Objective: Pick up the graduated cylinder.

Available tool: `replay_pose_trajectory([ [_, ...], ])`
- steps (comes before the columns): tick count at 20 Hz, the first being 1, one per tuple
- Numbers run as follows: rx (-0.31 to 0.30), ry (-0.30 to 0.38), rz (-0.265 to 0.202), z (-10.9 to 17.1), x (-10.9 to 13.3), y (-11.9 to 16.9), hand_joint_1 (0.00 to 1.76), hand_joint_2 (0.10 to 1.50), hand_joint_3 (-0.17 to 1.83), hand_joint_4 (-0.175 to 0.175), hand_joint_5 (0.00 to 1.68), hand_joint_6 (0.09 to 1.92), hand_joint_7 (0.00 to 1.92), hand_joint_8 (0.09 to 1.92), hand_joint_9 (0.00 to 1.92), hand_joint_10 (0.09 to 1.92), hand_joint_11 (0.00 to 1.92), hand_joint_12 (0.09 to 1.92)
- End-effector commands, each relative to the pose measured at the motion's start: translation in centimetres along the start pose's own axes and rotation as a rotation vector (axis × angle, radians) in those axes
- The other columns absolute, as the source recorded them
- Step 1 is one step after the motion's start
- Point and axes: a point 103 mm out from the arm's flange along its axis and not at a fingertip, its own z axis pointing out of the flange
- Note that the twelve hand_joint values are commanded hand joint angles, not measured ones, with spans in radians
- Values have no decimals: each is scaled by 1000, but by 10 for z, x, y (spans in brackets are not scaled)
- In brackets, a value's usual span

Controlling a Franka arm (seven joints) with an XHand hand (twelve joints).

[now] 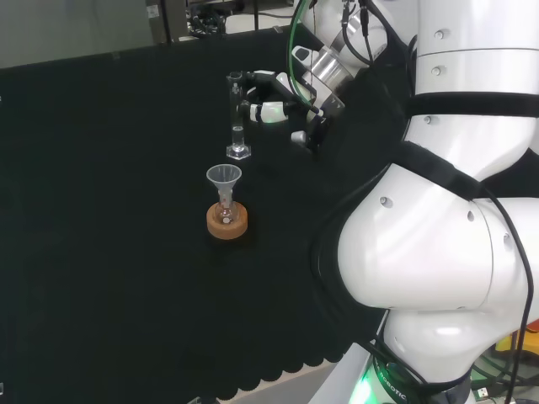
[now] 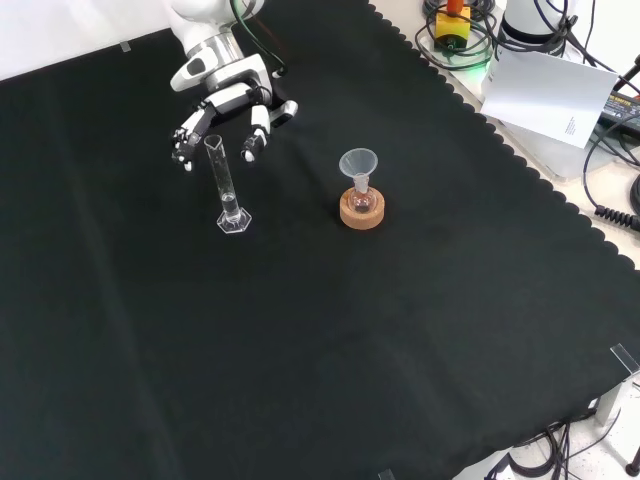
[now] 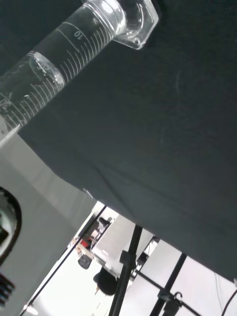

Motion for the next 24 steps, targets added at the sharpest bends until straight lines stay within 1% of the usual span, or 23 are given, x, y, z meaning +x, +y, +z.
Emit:
replay_pose_trajectory([
  [1, -2, 62, -31, 9, -4, 3, 872, 674, 498, -55, 485, 87, 325, 650, 547, 585, 239, 1337],
  [3, -3, 66, -34, 11, -4, 5, 907, 661, 511, -54, 483, 87, 338, 644, 555, 581, 246, 1334],
  [6, -22, 111, -34, 15, -6, 6, 950, 649, 533, -53, 486, 87, 362, 639, 574, 576, 274, 1329],
  [7, -22, 115, -38, 16, -5, 6, 957, 648, 538, -52, 489, 87, 367, 638, 579, 575, 279, 1329],
  [10, -9, 130, -51, 20, -5, 8, 966, 639, 562, -50, 497, 87, 378, 629, 591, 565, 289, 1319],
  [13, -6, 137, -55, 23, -4, 11, 971, 636, 575, -49, 502, 87, 384, 625, 596, 560, 286, 1313],
  [16, -9, 146, -53, 26, -4, 13, 992, 641, 592, -47, 543, 87, 421, 627, 625, 557, 315, 1296],
  [18, -29, 154, -41, 29, -6, 13, 1004, 640, 609, -46, 579, 89, 447, 620, 652, 544, 339, 1281],
  [24, -53, 188, -40, 33, -7, 15, 1032, 636, 646, -40, 658, 174, 531, 602, 741, 497, 422, 1234],
])
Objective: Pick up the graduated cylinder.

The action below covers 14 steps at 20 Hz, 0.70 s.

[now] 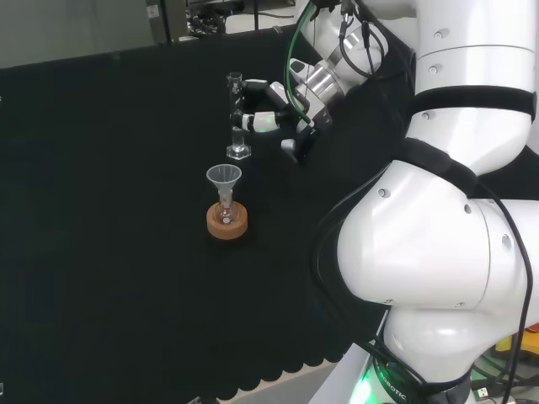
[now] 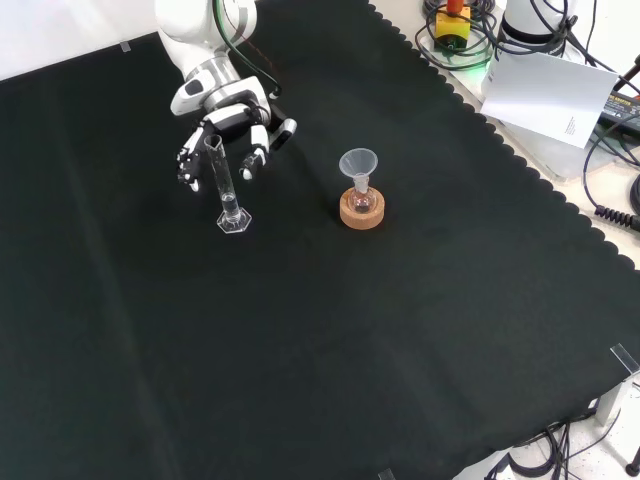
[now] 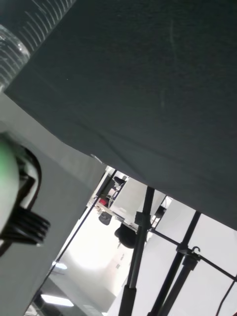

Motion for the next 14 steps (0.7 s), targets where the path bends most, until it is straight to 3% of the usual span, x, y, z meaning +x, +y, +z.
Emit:
replay_pose_trajectory([
  [1, -19, 29, -1, 4, -2, 1, 1035, 636, 649, -39, 665, 191, 542, 598, 755, 487, 436, 1227],
  [5, -15, 40, -1, 5, -4, 2, 1044, 647, 653, -37, 641, 356, 583, 579, 813, 426, 494, 1194],
  [14, -36, 68, 5, 9, -4, 3, 1049, 687, 648, -26, 628, 517, 579, 592, 859, 398, 598, 1151],
])
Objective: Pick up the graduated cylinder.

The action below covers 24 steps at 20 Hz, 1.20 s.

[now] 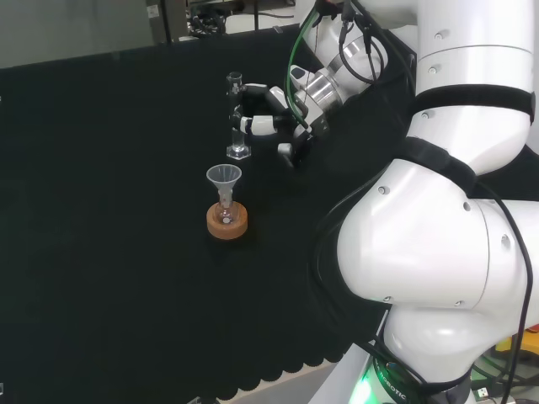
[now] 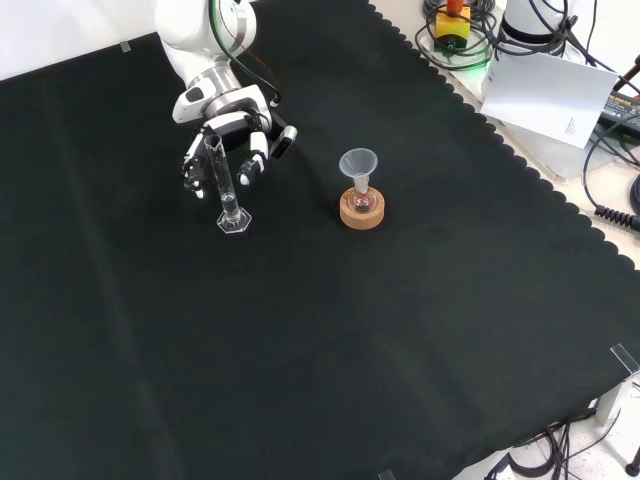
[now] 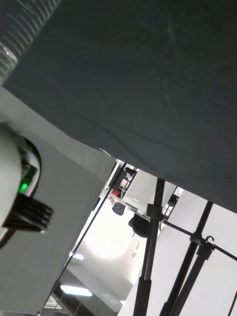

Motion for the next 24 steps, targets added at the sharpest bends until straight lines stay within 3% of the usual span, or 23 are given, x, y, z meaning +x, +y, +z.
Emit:
replay_pose_trajectory([
  [1, -5, 11, 2, 1, 1, 0, 1049, 689, 648, -24, 629, 525, 582, 595, 864, 397, 604, 1148],
  [19, -2, 4, -6, 7, 7, 4, 1053, 723, 643, -17, 638, 590, 644, 603, 939, 378, 719, 1111],
  [24, 1, -3, -1, 5, 5, 3, 1085, 755, 629, 5, 781, 591, 740, 595, 1042, 317, 864, 1021],
])
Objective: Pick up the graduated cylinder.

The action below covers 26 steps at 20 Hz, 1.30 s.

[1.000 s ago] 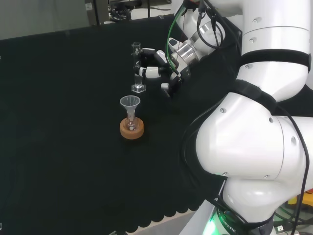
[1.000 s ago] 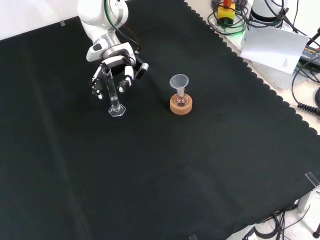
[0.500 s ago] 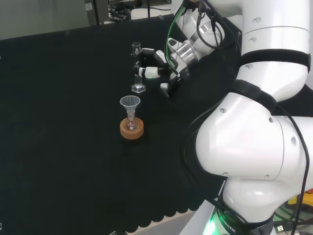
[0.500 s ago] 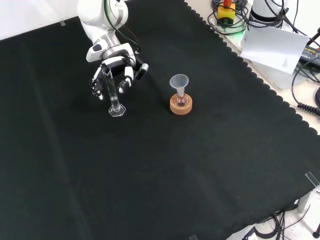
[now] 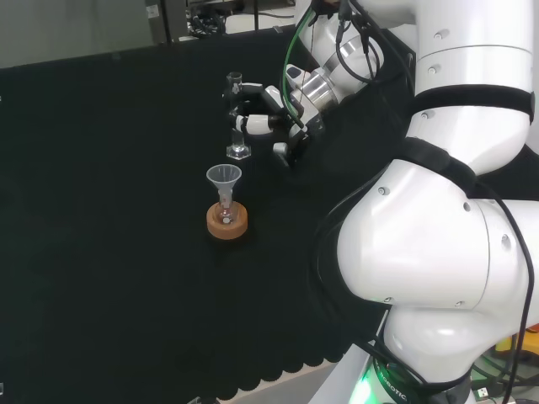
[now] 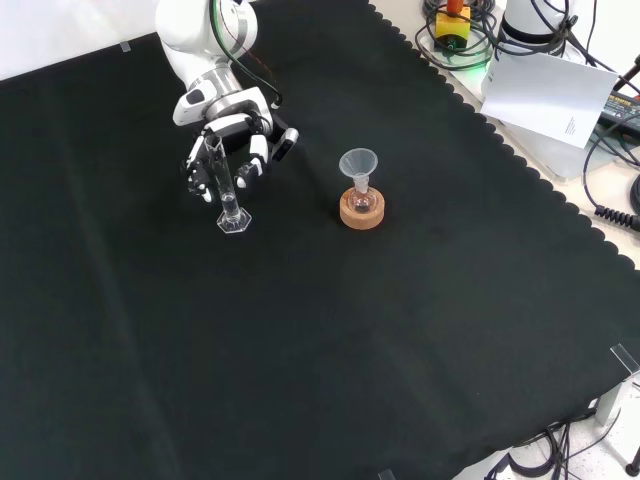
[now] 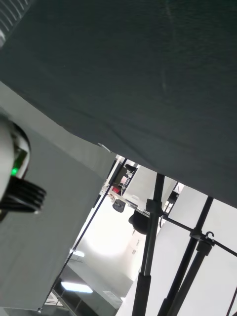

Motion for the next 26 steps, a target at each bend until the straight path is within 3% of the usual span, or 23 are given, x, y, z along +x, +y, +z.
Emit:
replay_pose_trajectory([
  [1, 2, -10, 7, -1, -1, -1, 1090, 759, 628, 7, 804, 586, 761, 593, 1058, 305, 884, 1011],
  [4, 6, -15, 14, 0, -2, -1, 1134, 791, 631, 9, 882, 557, 849, 582, 1123, 256, 963, 958],
  [6, 8, -28, 17, 1, -2, -1, 1125, 980, 316, -65, 906, 907, 909, 583, 1161, 228, 1014, 937],
  [8, 5, -46, 20, 2, 0, 0, 1125, 1099, 112, -121, 898, 1070, 950, 582, 1186, 210, 1047, 917],
  [11, 6, -69, 28, 2, 1, 0, 1133, 1146, 32, -159, 892, 1127, 984, 582, 1202, 201, 1062, 900],
  [14, 7, -102, 40, 1, 3, 0, 1141, 1149, 14, -174, 907, 1115, 1010, 577, 1218, 198, 1068, 884],
  [18, -8, -182, 52, -5, 8, 0, 1148, 1140, 5, -175, 938, 1076, 1063, 529, 1252, 177, 1086, 847],
  [22, 29, -286, 54, -9, 15, -1, 1157, 1124, -5, -175, 982, 1022, 1222, 388, 1349, 115, 1145, 790],
  [23, 38, -301, 55, -10, 17, -1, 1199, 1107, -1, -175, 1002, 985, 1178, 555, 1376, 101, 1163, 773],
  [25, 56, -332, 53, -12, 22, -2, 1235, 1077, 3, -54, 1044, 976, 1152, 664, 1417, 87, 1191, 755],
  [26, 68, -339, 51, -13, 25, -2, 1242, 1069, 4, -20, 1055, 972, 1153, 672, 1430, 87, 1199, 750],
])
